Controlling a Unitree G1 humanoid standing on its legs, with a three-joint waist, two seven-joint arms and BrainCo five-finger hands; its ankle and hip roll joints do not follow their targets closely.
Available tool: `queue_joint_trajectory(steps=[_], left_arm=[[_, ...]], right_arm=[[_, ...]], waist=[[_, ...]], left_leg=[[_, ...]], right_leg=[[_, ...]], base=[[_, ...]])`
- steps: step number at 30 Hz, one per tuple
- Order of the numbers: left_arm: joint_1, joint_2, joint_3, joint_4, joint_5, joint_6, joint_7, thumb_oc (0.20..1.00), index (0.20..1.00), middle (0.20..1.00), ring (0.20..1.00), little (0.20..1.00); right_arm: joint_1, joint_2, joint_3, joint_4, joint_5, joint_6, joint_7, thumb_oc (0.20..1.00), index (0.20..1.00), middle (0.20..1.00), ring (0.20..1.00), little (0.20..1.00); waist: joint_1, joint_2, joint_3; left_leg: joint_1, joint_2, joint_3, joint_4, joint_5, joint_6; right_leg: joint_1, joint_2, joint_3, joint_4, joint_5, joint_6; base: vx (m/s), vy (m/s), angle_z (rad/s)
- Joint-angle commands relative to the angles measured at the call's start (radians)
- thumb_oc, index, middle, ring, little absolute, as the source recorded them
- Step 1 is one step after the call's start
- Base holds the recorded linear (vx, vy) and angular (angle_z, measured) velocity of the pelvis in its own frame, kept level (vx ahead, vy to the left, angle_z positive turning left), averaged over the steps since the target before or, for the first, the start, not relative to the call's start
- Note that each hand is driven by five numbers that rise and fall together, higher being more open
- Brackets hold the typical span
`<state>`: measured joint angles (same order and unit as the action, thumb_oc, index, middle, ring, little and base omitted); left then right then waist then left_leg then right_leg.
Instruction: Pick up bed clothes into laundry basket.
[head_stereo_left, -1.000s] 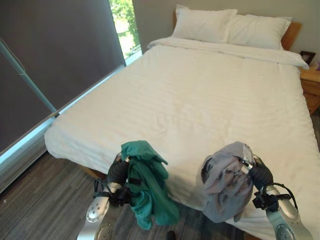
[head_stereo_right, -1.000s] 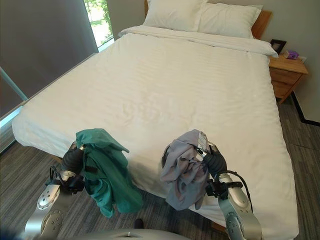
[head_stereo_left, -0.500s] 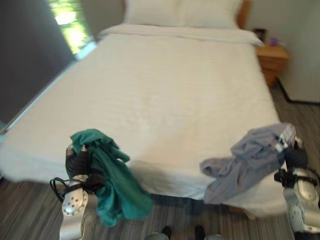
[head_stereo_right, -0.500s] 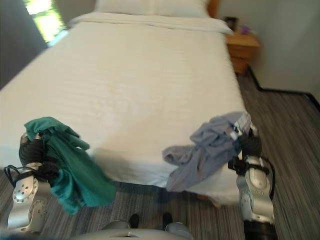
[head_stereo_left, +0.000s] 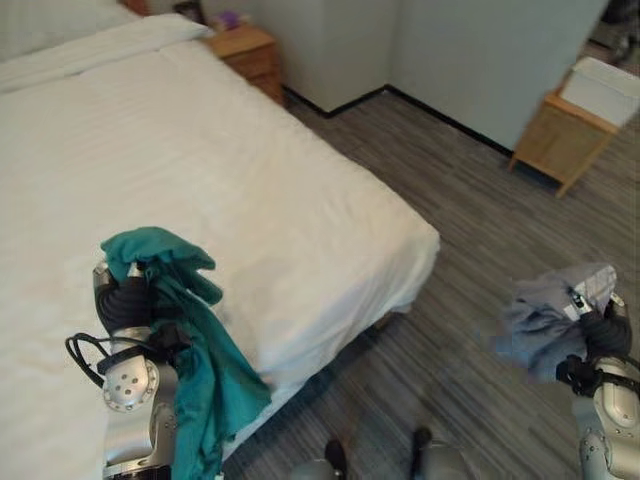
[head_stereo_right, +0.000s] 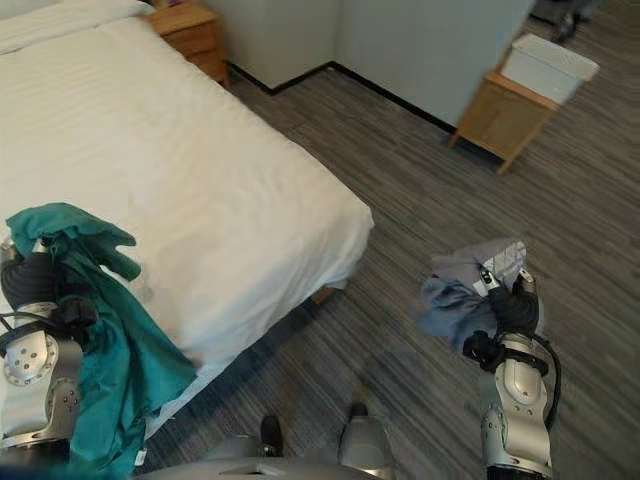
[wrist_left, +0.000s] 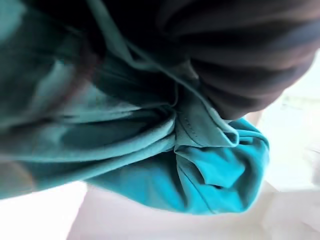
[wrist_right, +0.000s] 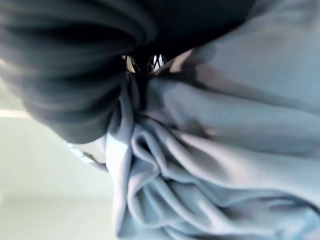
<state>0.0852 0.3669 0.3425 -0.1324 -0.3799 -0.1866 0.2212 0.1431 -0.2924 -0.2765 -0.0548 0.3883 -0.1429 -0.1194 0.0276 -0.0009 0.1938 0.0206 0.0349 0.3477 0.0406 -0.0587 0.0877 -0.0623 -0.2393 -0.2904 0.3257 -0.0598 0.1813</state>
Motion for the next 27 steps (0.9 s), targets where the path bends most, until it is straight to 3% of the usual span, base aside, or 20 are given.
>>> queue_joint_trajectory(steps=[1,4,7,8,11,12,16,21,27], left_arm=[[-0.011,0.07,0.027,-0.083,0.011,-0.079,-0.021,0.2,0.2,0.2,0.2,0.2],[-0.018,0.061,0.015,-0.065,0.004,-0.075,-0.033,0.2,0.2,0.2,0.2,0.2],[-0.017,0.057,0.0,-0.045,0.0,-0.067,-0.052,0.2,0.2,0.2,0.2,0.2],[-0.021,0.049,-0.008,-0.037,-0.006,-0.066,-0.047,0.2,0.2,0.2,0.2,0.2],[-0.009,0.019,-0.015,-0.044,-0.026,-0.063,-0.051,0.2,0.2,0.2,0.2,0.2],[0.005,0.018,-0.012,-0.048,-0.031,-0.067,-0.062,0.2,0.2,0.2,0.2,0.2],[-0.002,-0.013,-0.071,-0.057,-0.1,-0.067,-0.104,0.2,0.2,0.2,0.2,0.2],[-0.024,-0.028,-0.156,-0.051,-0.122,-0.051,-0.136,0.2,0.2,0.2,0.2,0.2],[-0.01,0.007,-0.129,-0.049,-0.073,-0.053,-0.127,0.2,0.2,0.2,0.2,0.2]], right_arm=[[-0.037,-0.045,-0.006,-0.049,-0.039,-0.067,0.013,0.2,0.2,0.2,0.2,0.2],[-0.019,-0.054,-0.029,-0.054,-0.01,-0.072,0.016,0.2,0.2,0.2,0.2,0.2],[0.005,-0.082,-0.066,-0.074,-0.002,-0.072,0.024,0.2,0.2,0.2,0.2,0.2],[-0.001,-0.091,-0.062,-0.072,0.001,-0.074,0.022,0.2,0.2,0.2,0.2,0.2],[-0.018,-0.099,-0.052,-0.065,0.01,-0.077,0.03,0.2,0.2,0.2,0.2,0.2],[-0.018,-0.099,-0.049,-0.065,0.012,-0.077,0.042,0.2,0.2,0.2,0.2,0.2],[0.008,-0.096,-0.015,-0.042,-0.009,-0.067,0.053,0.2,0.2,0.2,0.2,0.2],[0.016,-0.083,-0.008,-0.042,-0.028,-0.059,0.047,0.2,0.2,0.2,0.2,0.2],[0.024,-0.062,0.009,-0.007,-0.028,-0.058,0.056,0.2,0.2,0.2,0.2,0.2]], waist=[[-0.009,-0.028,-0.104],[-0.024,-0.039,-0.112],[-0.034,-0.05,-0.09],[-0.019,-0.052,-0.077],[0.016,-0.069,-0.065],[0.015,-0.066,-0.07],[-0.002,-0.052,-0.089],[-0.018,-0.031,-0.098],[-0.019,-0.024,-0.121]], left_leg=[[-0.003,0.034,-0.061,-0.041,0.048,-0.104],[-0.008,0.059,-0.065,-0.022,0.055,-0.125],[-0.028,0.103,-0.092,0.07,0.047,-0.152],[-0.051,0.096,-0.152,0.103,0.069,-0.16],[-0.117,-0.01,-0.339,0.086,0.043,-0.148],[-0.121,-0.02,-0.353,0.057,0.048,-0.143],[-0.122,-0.074,-0.37,-0.026,0.096,-0.119],[-0.099,-0.08,-0.344,-0.092,0.126,-0.101],[-0.061,-0.093,-0.328,-0.095,0.108,-0.089]], right_leg=[[0.029,0.095,0.018,-0.242,0.047,-0.051],[0.045,0.14,0.081,-0.288,0.046,-0.07],[0.077,0.17,0.091,-0.306,0.027,-0.099],[0.085,0.178,0.107,-0.314,0.028,-0.108],[0.094,0.187,0.15,-0.356,0.05,-0.114],[0.096,0.193,0.165,-0.368,0.057,-0.111],[0.096,0.225,0.209,-0.391,0.064,-0.117],[0.074,0.247,0.233,-0.38,0.068,-0.118],[0.088,0.237,0.24,-0.375,0.053,-0.118]], base=[[0.05,-0.217,-0.87],[0.07,-0.194,-0.54],[0.09,-0.226,0.18],[0.03,-0.121,0.02],[0.04,-0.132,-0.57],[0.12,-0.07,-0.67],[0.11,0.012,-0.42],[0.03,0.046,-0.29],[0.1,0.088,-0.19]])
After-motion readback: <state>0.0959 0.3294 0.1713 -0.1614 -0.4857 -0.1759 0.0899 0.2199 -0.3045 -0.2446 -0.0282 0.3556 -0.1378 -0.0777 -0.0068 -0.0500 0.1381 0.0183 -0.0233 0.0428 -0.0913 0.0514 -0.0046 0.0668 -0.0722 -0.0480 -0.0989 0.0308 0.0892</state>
